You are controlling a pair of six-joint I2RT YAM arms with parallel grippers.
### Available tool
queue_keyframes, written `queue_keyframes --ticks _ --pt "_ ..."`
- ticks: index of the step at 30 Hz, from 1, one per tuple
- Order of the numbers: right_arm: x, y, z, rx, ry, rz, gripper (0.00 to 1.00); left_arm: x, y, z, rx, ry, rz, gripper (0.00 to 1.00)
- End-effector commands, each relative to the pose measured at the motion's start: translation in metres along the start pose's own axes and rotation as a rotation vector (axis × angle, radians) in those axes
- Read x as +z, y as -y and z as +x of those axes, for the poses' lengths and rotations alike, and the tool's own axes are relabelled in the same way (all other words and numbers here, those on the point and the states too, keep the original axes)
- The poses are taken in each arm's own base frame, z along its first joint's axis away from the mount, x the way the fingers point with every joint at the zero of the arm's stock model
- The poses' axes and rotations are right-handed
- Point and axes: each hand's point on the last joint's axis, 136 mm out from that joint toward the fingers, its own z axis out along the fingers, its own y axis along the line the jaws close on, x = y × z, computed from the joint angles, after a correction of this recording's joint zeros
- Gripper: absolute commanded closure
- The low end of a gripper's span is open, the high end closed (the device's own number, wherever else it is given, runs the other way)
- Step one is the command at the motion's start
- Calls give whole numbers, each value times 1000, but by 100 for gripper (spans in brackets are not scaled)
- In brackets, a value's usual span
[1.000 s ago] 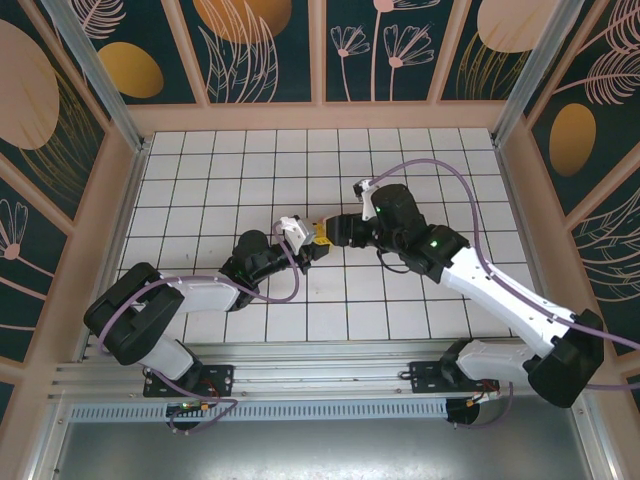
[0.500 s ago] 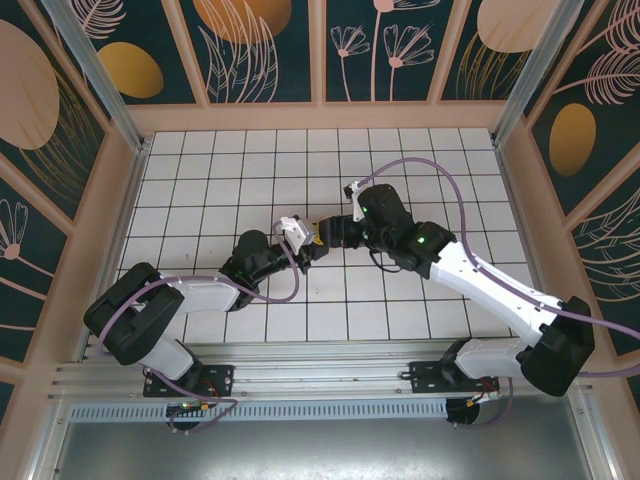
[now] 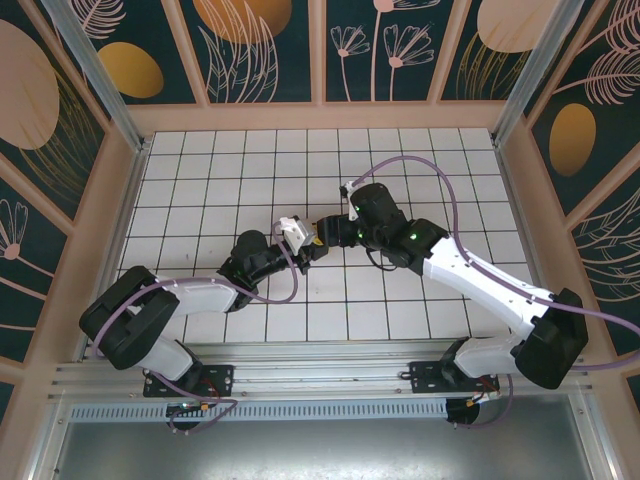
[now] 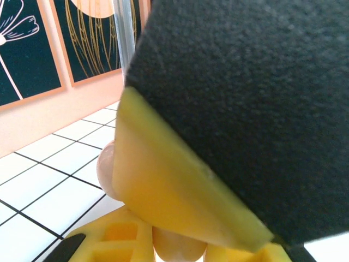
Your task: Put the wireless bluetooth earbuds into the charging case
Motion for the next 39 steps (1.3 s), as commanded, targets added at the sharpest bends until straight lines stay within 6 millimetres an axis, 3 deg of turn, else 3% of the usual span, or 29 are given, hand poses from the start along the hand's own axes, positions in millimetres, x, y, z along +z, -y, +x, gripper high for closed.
queue_keyframes --ticks 1,23,32,39 --pt "-9 11 -10 -14 29 72 31 -5 3 -16 32 48 1 90" --pt "-22 -3 4 -41 6 -48 33 -9 3 -24 17 85 -7 90" --pt "-45 -23 -23 42 36 -115 52 -7 -2 -15 26 48 -30 90" --pt "-32 -40 -18 122 -60 -171 61 -5 -4 -11 30 30 -40 90"
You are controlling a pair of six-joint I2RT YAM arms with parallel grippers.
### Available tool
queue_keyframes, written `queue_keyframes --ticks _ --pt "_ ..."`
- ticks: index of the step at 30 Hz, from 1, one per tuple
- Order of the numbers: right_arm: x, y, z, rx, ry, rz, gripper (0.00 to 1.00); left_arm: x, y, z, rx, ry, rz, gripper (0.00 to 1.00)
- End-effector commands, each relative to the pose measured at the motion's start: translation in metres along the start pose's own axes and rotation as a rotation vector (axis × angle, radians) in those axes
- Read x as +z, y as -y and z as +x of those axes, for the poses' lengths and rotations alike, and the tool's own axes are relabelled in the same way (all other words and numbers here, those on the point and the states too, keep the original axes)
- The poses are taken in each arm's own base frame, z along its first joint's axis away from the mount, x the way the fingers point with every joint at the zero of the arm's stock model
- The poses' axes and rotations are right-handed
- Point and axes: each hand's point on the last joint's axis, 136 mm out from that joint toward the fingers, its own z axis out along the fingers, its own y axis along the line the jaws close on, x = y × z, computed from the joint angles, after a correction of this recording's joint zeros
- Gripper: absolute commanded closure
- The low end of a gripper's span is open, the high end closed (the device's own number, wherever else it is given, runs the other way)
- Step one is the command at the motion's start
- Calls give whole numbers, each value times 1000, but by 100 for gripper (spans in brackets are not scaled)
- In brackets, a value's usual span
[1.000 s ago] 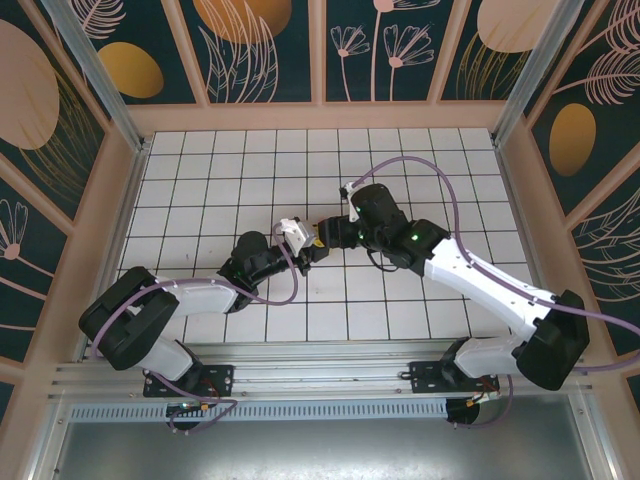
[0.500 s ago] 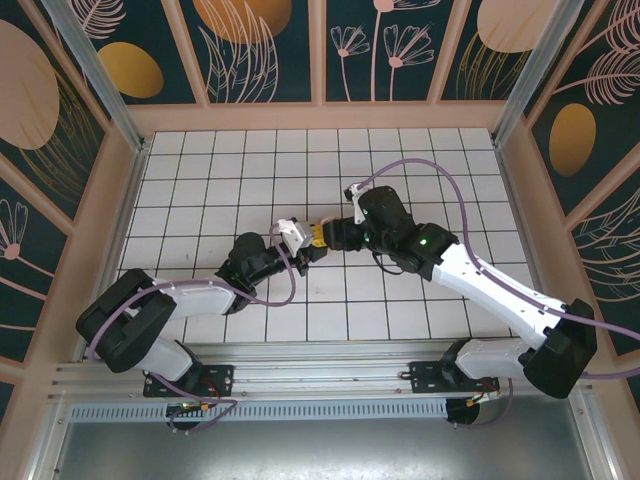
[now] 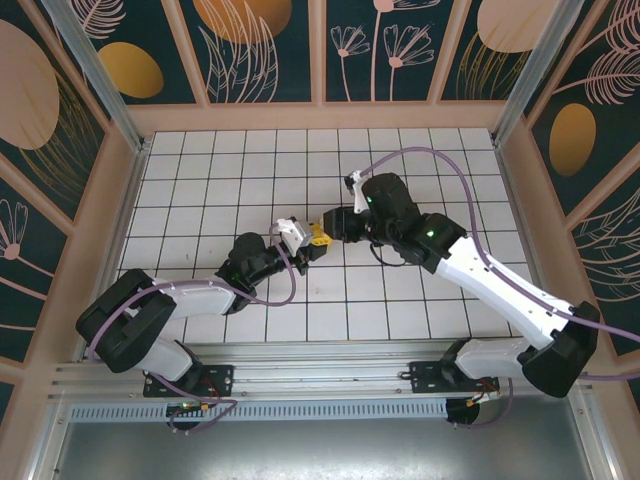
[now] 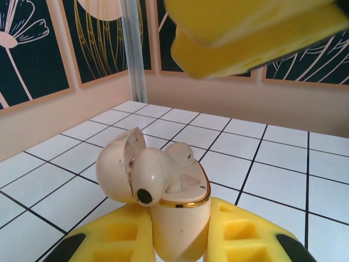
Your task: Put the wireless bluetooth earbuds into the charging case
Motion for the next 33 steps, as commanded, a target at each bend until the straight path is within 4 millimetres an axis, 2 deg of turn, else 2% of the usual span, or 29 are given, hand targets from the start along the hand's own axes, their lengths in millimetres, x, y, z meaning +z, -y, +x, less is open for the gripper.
queue_keyframes --ticks 1,11,24,33 --pt "9 -4 5 59 -64 -11 61 0 -3 -10 28 23 -14 90" --pt "25 -3 9 58 -114 3 65 -2 -4 -8 33 12 -20 90" --pt "41 8 15 45 -146 53 67 -1 -2 -10 33 16 -13 90" --pt "35 21 22 -24 -163 101 73 -3 -1 -11 41 11 -6 90"
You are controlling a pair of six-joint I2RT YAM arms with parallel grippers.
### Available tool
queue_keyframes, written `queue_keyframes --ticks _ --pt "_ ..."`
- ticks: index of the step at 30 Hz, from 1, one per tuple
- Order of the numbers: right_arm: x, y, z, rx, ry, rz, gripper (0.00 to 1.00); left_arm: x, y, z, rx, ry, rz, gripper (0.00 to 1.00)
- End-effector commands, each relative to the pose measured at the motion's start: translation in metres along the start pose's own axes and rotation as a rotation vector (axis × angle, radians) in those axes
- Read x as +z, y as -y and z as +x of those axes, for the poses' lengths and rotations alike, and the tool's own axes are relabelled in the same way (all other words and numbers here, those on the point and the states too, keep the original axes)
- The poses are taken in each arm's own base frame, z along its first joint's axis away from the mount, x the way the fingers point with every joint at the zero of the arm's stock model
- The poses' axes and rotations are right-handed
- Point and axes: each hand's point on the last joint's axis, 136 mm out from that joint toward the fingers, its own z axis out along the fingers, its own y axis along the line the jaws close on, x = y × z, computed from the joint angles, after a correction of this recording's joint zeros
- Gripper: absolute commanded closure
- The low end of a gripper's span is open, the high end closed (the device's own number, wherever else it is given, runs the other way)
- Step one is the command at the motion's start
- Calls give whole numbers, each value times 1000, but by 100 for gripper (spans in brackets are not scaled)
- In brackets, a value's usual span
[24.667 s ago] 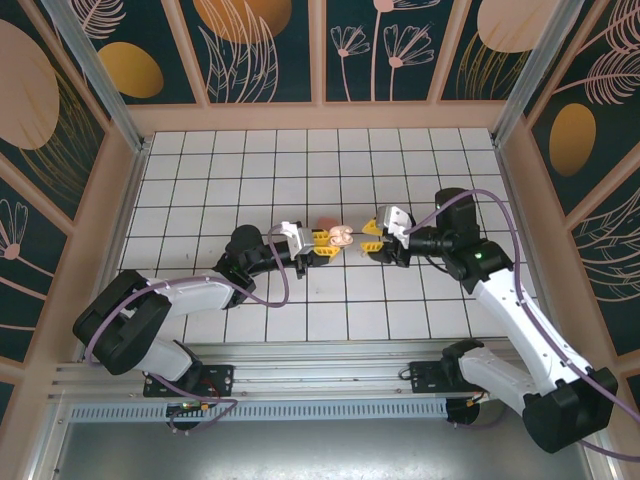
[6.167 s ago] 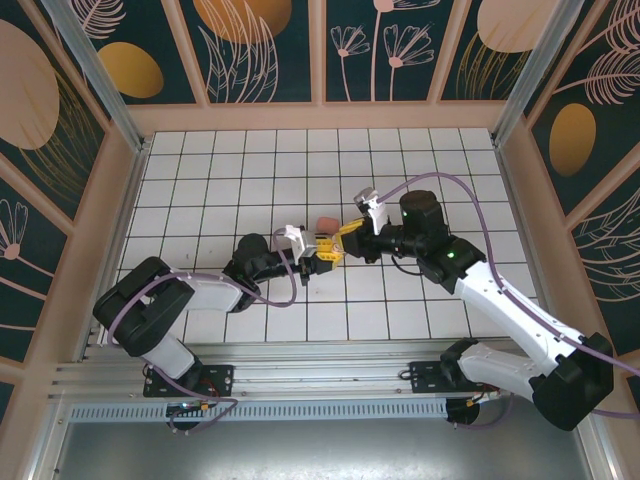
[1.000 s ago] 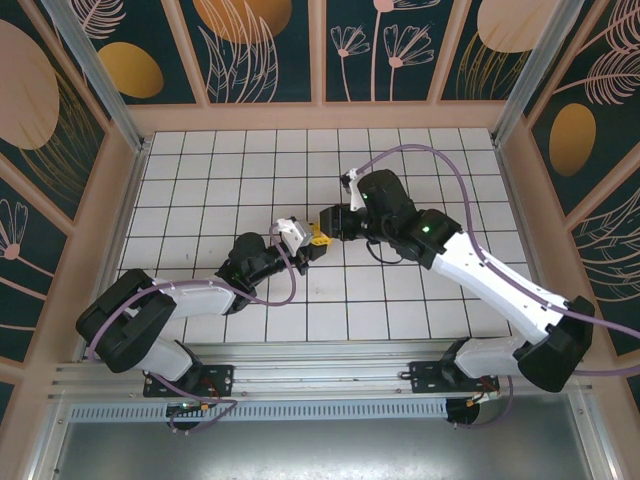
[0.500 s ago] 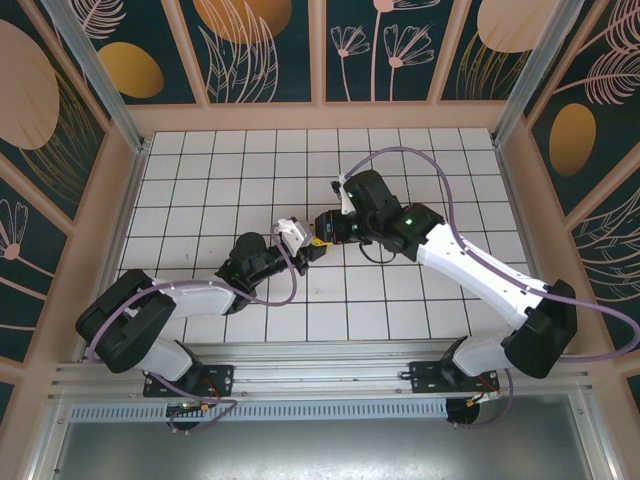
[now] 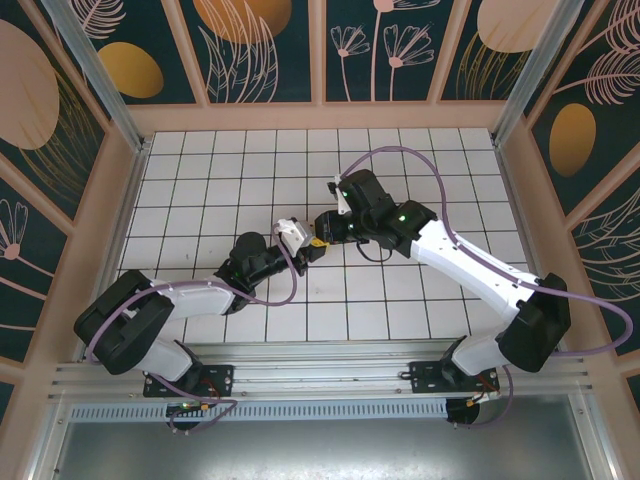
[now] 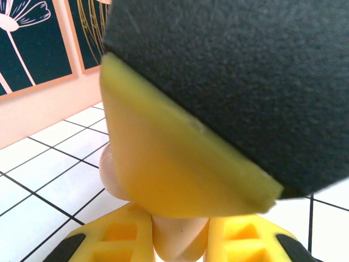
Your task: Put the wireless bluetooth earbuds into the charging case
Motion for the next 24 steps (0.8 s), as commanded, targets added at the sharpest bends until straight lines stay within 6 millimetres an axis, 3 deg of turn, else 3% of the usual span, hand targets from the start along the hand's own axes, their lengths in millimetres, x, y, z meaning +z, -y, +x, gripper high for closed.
queue_keyframes --ticks 1,24 --pt "-10 8 -1 -66 6 36 73 -2 3 -21 40 59 15 90" --pt "-44 6 51 -477 -74 -291 75 -16 64 -56 48 145 386 88"
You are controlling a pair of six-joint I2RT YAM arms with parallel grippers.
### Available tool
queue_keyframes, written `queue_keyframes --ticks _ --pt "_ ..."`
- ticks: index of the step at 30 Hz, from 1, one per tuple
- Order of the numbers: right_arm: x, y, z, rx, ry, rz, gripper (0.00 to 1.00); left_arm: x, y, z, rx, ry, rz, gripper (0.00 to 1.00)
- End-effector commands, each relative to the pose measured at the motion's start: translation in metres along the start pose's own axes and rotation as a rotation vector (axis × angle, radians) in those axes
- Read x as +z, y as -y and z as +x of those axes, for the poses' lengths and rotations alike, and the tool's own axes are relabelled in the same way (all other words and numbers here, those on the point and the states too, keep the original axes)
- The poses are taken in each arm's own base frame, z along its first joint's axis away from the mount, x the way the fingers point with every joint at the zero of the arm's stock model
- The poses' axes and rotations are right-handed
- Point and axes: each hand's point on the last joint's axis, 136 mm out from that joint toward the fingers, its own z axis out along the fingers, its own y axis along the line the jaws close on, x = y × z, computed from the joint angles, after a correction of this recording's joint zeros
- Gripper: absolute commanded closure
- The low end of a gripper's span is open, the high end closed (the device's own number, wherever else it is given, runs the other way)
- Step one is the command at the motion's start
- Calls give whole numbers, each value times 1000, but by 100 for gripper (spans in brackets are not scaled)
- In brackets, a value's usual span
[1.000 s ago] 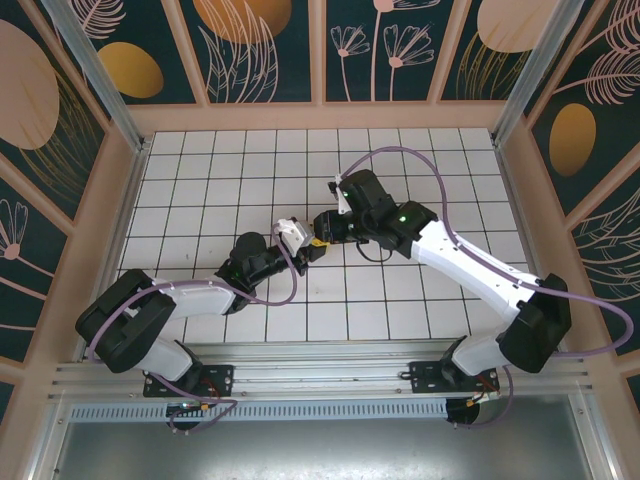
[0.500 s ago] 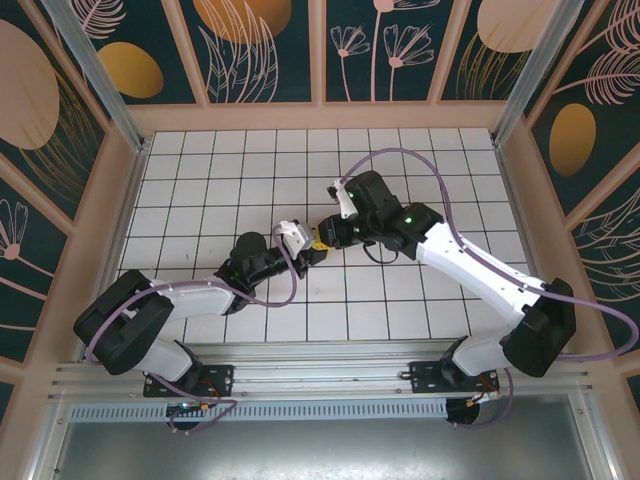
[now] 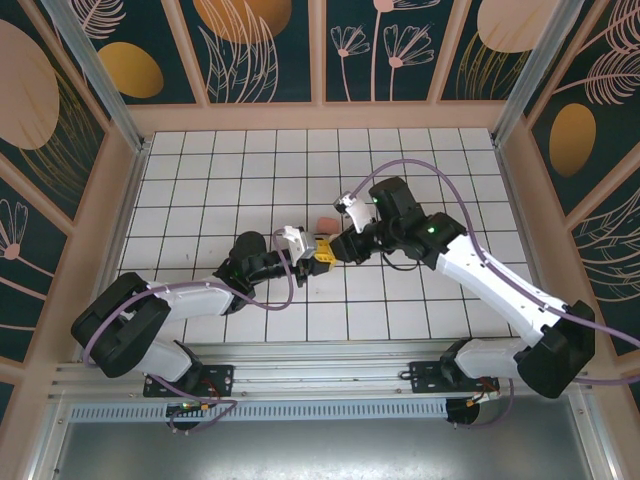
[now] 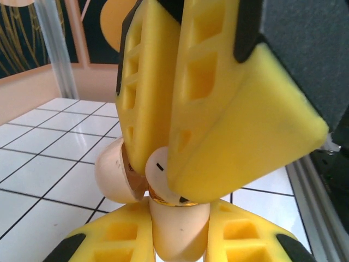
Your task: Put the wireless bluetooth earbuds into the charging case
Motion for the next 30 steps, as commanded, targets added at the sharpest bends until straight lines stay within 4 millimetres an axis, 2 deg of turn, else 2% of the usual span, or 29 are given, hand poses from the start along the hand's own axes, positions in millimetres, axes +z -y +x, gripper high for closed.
queue_keyframes --ticks 1,9,14,19,22,30 --pt "-9 1 15 -85 -23 -34 75 -3 19 -50 82 124 111 88" --pt "-13 0 24 -160 -54 -68 75 -3 30 -58 80 135 187 87" --pt "-15 3 24 -160 -47 -67 75 -3 30 -59 81 134 189 87" --pt "-21 0 13 -170 4 -56 69 -1 24 -54 78 115 149 86" --pt "-26 6 3 -148 38 -4 60 0 21 -51 80 101 138 86" --pt "-42 -4 -19 -145 147 -2 50 3 8 -39 73 52 65 86"
